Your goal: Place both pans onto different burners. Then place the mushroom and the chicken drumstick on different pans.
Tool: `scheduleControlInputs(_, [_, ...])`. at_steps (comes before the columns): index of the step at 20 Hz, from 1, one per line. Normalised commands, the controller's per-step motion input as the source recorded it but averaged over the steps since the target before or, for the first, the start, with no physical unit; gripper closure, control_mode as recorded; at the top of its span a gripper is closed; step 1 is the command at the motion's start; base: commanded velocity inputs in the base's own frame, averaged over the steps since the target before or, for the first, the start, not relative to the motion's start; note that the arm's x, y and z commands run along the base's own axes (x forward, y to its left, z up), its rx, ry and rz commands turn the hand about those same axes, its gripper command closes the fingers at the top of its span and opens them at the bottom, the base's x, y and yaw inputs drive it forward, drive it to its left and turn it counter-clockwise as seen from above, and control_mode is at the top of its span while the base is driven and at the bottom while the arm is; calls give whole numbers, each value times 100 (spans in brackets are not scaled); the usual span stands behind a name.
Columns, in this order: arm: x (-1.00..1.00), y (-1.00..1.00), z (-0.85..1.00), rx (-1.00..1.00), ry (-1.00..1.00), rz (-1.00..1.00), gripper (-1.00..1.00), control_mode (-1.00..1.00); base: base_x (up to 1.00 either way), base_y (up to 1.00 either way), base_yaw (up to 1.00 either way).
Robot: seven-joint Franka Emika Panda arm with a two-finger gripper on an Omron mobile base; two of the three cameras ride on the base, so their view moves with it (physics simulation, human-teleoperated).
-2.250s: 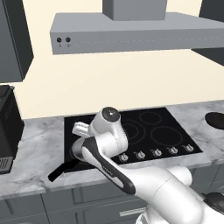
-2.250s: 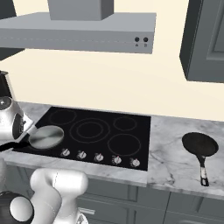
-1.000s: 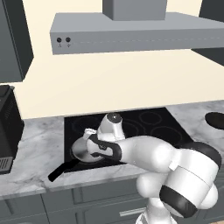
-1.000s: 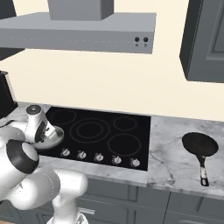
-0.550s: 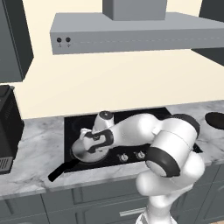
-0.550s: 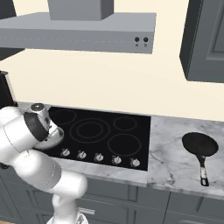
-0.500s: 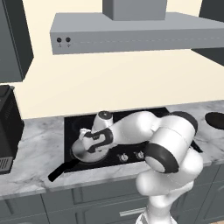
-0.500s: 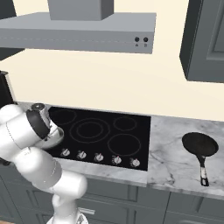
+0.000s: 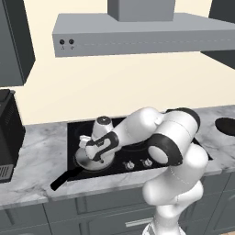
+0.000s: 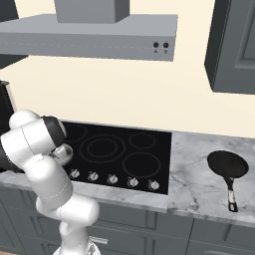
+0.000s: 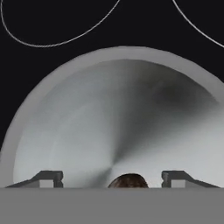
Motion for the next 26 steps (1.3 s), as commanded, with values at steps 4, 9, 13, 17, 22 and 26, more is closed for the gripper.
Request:
scheduleControlInputs(4, [-1,-2,26,-1,-3,0,-100,-100,0,0,0])
scheduleControlInputs(9, [-9,-27,25,-5,-4,2,-100,-100,0,0,0])
scheduleControlInputs(13, [-15,-38,20,-6,-4,16,-100,-100,0,0,0])
scheduleControlInputs(17, [-24,-28,22,-12,-5,21,-100,-100,0,0,0])
scheduleControlInputs(22, [-18,-27,25,-11,-3,22,-100,-100,0,0,0])
scheduleControlInputs(26, [-3,-39,11,-10,0,21,-100,-100,0,0,0])
